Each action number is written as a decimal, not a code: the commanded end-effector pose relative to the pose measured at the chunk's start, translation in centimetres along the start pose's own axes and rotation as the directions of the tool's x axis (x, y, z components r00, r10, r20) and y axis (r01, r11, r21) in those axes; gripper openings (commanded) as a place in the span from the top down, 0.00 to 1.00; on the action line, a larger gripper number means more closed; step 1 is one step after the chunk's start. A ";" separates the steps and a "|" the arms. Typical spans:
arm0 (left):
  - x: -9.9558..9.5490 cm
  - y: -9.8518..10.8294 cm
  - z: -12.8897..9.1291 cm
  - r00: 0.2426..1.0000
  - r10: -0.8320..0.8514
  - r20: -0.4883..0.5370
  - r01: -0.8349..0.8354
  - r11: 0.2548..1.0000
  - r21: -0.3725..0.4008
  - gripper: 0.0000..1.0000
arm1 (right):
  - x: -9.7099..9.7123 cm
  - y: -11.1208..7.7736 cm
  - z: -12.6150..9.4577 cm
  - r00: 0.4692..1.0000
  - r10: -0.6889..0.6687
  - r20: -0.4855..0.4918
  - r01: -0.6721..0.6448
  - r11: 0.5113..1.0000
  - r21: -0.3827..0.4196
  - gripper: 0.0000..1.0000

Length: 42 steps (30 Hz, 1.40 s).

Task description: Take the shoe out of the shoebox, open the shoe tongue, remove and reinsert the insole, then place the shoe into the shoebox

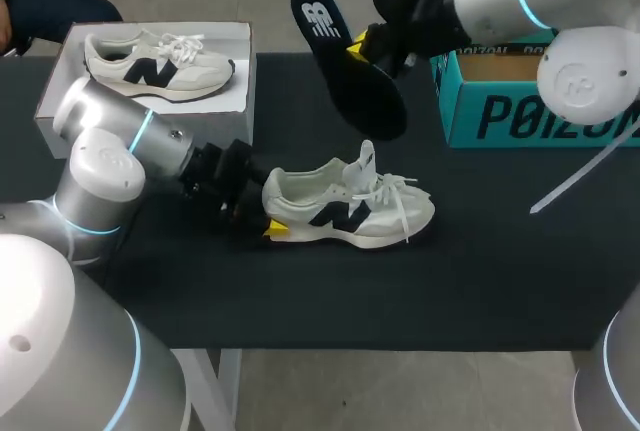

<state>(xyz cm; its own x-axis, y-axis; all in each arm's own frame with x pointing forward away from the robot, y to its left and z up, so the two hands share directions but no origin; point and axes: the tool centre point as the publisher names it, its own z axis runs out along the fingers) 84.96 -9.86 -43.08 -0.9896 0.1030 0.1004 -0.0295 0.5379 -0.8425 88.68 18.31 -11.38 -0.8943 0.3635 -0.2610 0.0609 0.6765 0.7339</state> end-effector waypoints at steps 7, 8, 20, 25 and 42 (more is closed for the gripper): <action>0.0 0.0 0.1 1.000 0.000 0.000 0.000 1.000 -0.002 1.00 | 0.0 0.0 0.0 1.000 -0.001 0.000 0.001 1.000 0.001 1.00; 0.0 0.0 0.1 1.000 0.000 0.000 0.000 1.000 -0.002 1.00 | 0.0 0.0 0.0 1.000 -0.001 0.000 0.001 1.000 0.001 1.00; 0.0 0.0 0.1 1.000 0.000 0.000 0.000 1.000 -0.002 1.00 | -0.3 1.0 -2.6 0.996 0.082 -0.017 -0.084 0.986 -0.147 1.00; 0.0 0.0 0.1 1.000 0.000 0.000 0.000 1.000 -0.002 1.00 | -0.2 3.0 -6.1 0.993 0.113 -0.032 -0.118 0.953 -0.278 1.00; 0.0 0.0 0.1 1.000 0.000 0.000 0.000 1.000 -0.002 1.00 | 2.9 4.7 -12.9 0.954 0.241 -0.177 -0.291 0.888 -0.356 1.00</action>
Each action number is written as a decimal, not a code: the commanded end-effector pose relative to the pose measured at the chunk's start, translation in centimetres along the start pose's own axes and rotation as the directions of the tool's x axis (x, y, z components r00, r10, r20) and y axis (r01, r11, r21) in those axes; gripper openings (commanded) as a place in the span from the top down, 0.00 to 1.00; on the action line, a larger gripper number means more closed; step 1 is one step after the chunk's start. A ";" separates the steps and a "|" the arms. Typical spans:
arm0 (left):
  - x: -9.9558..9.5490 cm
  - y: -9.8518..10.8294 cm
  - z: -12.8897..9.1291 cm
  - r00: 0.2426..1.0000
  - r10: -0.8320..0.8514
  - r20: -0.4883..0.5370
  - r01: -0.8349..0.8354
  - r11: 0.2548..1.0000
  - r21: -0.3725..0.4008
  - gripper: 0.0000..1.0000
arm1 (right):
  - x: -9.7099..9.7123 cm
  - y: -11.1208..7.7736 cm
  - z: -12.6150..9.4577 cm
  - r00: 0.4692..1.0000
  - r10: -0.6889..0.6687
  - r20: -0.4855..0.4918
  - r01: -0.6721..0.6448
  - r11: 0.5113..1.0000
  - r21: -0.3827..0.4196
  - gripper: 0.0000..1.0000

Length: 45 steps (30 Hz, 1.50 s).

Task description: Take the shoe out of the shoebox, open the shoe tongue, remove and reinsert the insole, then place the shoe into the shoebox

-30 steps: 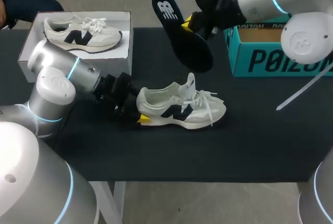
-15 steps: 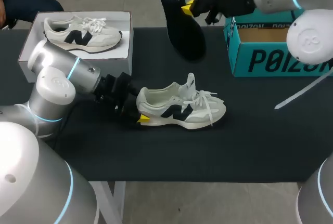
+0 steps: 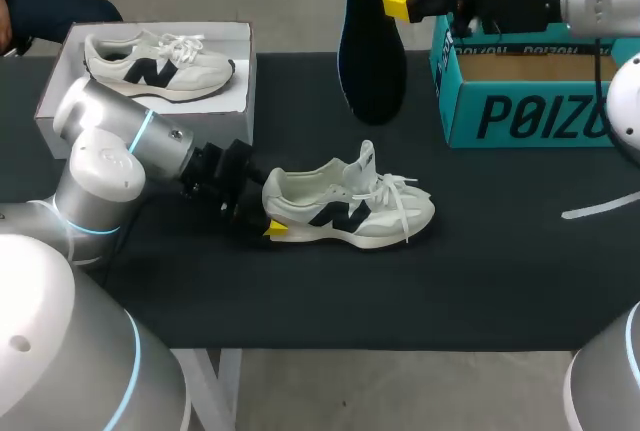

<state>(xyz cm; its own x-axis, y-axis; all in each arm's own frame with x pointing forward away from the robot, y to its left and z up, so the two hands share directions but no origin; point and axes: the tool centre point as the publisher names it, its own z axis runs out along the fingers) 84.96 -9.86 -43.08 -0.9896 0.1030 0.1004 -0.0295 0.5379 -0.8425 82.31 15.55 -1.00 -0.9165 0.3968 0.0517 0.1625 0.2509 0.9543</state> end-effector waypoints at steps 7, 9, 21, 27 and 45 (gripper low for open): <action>0.0 0.0 0.1 1.000 0.000 0.000 0.000 1.000 -0.002 1.00 | 2.9 -1.3 -3.0 0.999 0.038 0.002 -0.038 0.999 0.029 1.00; 0.0 0.0 0.1 1.000 0.000 0.000 0.000 1.000 -0.002 1.00 | 3.7 -1.7 -3.2 0.998 0.064 -0.001 -0.064 0.998 0.024 1.00; 0.0 0.0 0.1 1.000 0.000 0.000 0.000 1.000 -0.002 1.00 | 7.9 -1.4 -3.9 0.995 0.101 0.012 -0.102 0.994 0.046 1.00; 0.0 0.0 0.1 1.000 0.000 0.000 0.000 1.000 -0.002 1.00 | 7.9 -1.4 -3.9 0.995 0.101 0.012 -0.102 0.994 0.046 1.00; 0.0 0.0 0.1 1.000 0.000 0.000 0.000 1.000 -0.002 1.00 | 7.8 -2.7 -3.5 0.979 0.205 -0.003 -0.205 0.976 0.069 1.00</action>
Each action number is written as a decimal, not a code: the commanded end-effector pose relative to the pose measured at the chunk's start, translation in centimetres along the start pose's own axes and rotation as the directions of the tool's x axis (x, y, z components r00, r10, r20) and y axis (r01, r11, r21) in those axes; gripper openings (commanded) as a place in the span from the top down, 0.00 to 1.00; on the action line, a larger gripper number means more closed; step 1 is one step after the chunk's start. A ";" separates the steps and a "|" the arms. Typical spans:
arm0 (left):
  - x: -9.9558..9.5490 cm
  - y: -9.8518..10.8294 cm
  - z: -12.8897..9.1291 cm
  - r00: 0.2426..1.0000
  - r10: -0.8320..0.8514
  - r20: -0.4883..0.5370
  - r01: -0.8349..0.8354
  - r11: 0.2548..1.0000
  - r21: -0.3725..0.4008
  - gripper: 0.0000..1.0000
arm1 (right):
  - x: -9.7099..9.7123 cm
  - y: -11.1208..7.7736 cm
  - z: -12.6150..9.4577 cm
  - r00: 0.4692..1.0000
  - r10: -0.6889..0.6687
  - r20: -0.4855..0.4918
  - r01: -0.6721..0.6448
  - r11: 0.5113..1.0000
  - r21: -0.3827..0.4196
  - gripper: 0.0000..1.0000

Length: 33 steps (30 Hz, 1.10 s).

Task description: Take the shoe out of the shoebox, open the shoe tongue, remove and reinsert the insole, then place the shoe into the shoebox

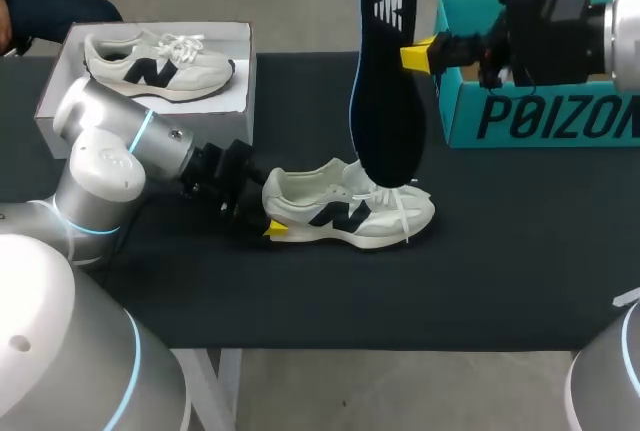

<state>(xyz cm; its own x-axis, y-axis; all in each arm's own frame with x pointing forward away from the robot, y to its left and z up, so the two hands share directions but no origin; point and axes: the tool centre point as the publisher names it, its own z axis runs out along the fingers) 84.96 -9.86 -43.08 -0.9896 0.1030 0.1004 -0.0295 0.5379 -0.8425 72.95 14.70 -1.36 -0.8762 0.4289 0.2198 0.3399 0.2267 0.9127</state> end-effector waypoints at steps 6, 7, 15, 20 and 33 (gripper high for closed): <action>0.0 0.0 0.1 1.000 0.000 0.000 0.000 1.000 -0.002 1.00 | -1.1 -0.9 0.8 0.999 0.041 0.024 -0.042 0.998 0.041 1.00; 0.0 0.0 0.1 1.000 0.000 0.000 0.000 1.000 -0.002 1.00 | -1.3 -1.0 0.9 0.999 0.042 0.027 -0.043 0.998 0.044 1.00; 0.0 0.0 0.1 1.000 0.000 0.000 0.000 1.000 -0.002 1.00 | -2.7 -0.7 1.0 0.998 0.028 0.063 -0.030 0.999 0.033 1.00; 0.0 0.0 0.1 1.000 0.000 0.000 0.000 1.000 -0.002 1.00 | -2.5 -0.5 0.9 0.998 0.004 0.058 -0.006 0.999 0.034 1.00; 0.0 0.0 0.1 1.000 0.000 0.000 0.000 1.000 -0.002 1.00 | -2.5 -0.5 0.9 0.998 0.004 0.058 -0.006 0.999 0.034 1.00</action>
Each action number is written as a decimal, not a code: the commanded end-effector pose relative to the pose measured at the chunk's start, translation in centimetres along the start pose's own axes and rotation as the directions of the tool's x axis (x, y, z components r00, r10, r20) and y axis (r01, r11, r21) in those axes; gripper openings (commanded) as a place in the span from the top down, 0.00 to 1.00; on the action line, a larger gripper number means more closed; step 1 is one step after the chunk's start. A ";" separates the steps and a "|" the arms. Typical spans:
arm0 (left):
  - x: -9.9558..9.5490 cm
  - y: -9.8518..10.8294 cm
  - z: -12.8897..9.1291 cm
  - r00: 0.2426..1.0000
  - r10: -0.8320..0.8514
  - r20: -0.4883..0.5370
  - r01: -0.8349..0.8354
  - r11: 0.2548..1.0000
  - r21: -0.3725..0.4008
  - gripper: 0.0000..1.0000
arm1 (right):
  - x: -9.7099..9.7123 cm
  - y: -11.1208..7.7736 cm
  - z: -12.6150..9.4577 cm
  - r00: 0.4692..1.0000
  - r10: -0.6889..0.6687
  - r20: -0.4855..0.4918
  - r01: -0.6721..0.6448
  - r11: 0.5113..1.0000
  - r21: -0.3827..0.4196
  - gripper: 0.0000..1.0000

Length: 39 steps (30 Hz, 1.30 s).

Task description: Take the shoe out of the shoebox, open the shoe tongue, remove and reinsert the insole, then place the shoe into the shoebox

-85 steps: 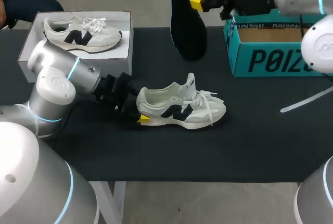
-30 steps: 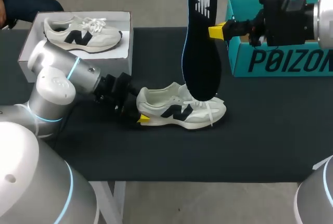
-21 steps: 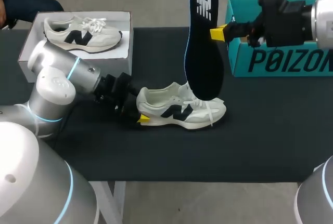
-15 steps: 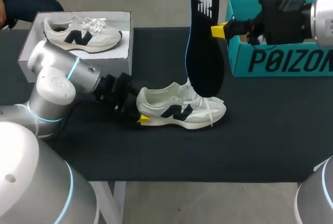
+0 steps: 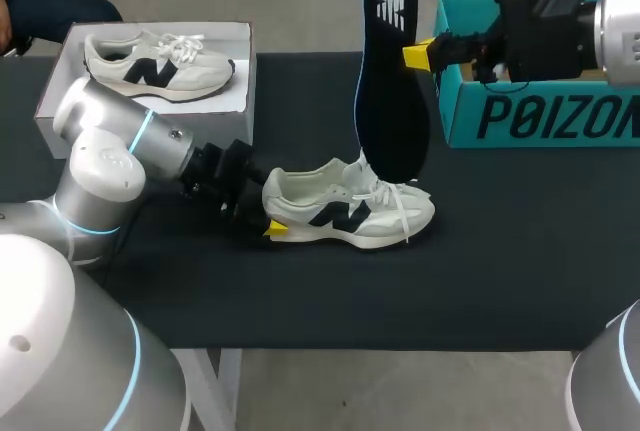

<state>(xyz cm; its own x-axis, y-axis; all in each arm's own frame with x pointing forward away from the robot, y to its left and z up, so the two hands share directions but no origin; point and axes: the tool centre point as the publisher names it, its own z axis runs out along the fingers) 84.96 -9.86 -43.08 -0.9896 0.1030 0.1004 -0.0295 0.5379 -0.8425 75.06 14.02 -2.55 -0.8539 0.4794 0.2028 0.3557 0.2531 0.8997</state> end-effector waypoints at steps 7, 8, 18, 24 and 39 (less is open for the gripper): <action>0.0 0.0 0.1 1.000 0.000 0.000 0.000 1.000 -0.002 1.00 | -0.1 0.0 0.3 1.000 0.000 0.000 0.000 1.000 0.001 1.00; 0.0 0.0 0.1 1.000 0.000 0.000 0.000 1.000 -0.002 1.00 | -0.1 0.0 0.3 1.000 0.000 0.000 0.000 1.000 0.001 1.00; 0.2 -0.1 -0.3 1.000 -0.008 -0.009 0.008 1.000 -0.019 0.00 | -0.1 0.0 0.3 1.000 0.000 0.000 0.000 1.000 0.001 1.00; 1.4 -1.3 -1.7 0.999 -0.048 -0.025 0.045 0.993 -0.113 0.00 | -0.1 0.0 0.3 1.000 0.000 0.000 0.000 1.000 0.001 1.00; 2.1 -2.9 -3.3 0.995 -0.098 0.000 0.092 0.937 -0.337 0.00 | -0.1 0.0 0.3 1.000 0.000 0.000 0.000 1.000 0.001 1.00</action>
<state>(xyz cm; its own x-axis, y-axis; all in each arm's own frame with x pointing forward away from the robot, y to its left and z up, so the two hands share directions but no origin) 83.94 -8.47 -39.68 -0.9809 0.0559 0.1864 -0.0840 0.7425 -0.6646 75.11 14.02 -2.55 -0.8540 0.4790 0.2030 0.3559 0.2532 0.8996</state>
